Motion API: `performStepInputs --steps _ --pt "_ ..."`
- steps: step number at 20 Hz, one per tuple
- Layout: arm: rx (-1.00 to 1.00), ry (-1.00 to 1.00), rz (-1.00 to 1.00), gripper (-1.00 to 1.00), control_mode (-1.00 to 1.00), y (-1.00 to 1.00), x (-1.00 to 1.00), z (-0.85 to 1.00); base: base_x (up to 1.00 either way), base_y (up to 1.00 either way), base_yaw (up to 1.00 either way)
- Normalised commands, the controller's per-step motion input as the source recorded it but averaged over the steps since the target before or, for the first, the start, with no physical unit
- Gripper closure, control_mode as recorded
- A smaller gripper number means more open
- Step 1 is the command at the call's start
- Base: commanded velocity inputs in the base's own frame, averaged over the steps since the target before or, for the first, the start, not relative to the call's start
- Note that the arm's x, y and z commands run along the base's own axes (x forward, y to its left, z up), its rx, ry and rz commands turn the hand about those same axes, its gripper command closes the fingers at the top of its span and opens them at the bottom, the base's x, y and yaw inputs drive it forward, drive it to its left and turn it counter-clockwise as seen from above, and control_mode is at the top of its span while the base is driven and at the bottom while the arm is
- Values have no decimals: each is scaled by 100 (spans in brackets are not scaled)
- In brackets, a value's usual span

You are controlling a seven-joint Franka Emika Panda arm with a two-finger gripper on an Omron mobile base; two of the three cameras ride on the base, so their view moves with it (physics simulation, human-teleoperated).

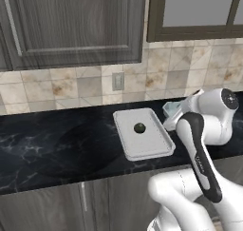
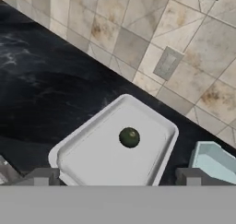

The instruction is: Place one squash and one chicken drumstick in each tupperware on the nearby counter, to pack two identical lunches.

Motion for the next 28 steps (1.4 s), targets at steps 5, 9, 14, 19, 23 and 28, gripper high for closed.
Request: performStepInputs --steps 5,9,14,19,23,28 --pt "-1 13 -1 -100 -100 11 -45 25 0 0 0" --pt "0 7 -11 -100 -100 0 -89 0 0 0 0" --pt "0 4 -16 -100 -100 10 -96 0 0 0 0" --pt "0 11 -12 -100 -100 5 -21 2 0 0 0" --pt "0 3 -1 -100 100 -5 -7 0 -12 -39 -4" --pt "0 0 0 -100 100 0 0 0 -21 -96 -11"
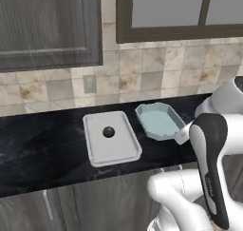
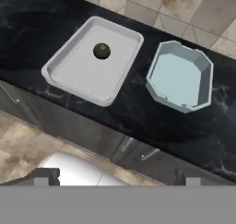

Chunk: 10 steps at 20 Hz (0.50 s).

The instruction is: Place one squash and one chicken drumstick in each tupperware on the nearby counter, to pack two identical lunches.

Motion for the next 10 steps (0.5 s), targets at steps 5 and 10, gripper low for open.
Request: performStepInputs --steps 5,10 --pt "0 0 0 -100 100 0 0 0 -17 -100 -9" --pt "0 0 0 -100 100 0 0 0 -28 -100 -1"
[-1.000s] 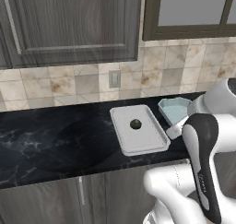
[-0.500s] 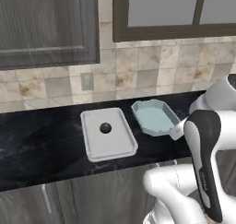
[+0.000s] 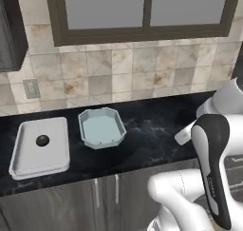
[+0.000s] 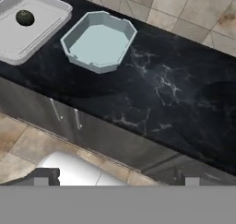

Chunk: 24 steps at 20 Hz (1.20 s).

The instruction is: Place one squash and one chicken drumstick in each tupperware on the nearby counter, to pack two identical lunches.

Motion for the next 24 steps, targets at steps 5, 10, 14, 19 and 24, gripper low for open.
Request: performStepInputs --steps 5,10,14,19,24 --pt "0 0 0 -100 100 0 0 0 -64 -86 0" --pt "0 0 0 -100 100 0 0 0 -95 -38 3" --pt "0 0 0 -100 100 0 0 0 -32 -23 2" --pt "0 0 0 -100 100 0 0 0 20 -82 0" --pt "0 0 0 -100 100 0 0 0 9 -100 0"
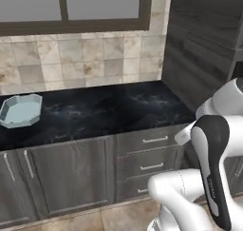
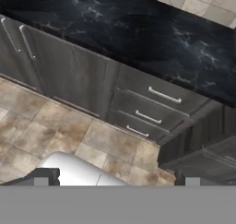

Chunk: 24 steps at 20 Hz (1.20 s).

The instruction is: Place one squash and one chicken drumstick in each tupperware on the nearby counter, to pack two identical lunches.

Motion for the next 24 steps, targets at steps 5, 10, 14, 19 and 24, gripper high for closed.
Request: performStepInputs --steps 5,10,14,19,24 --pt "0 0 0 -100 100 0 0 0 0 -100 0" --pt "0 0 0 -100 100 0 0 0 0 -100 0" --pt "0 0 0 -100 100 0 0 0 0 -100 1" --pt "0 0 0 -100 100 0 0 0 0 -100 1" --pt "0 0 0 -100 100 0 0 0 0 -100 0"
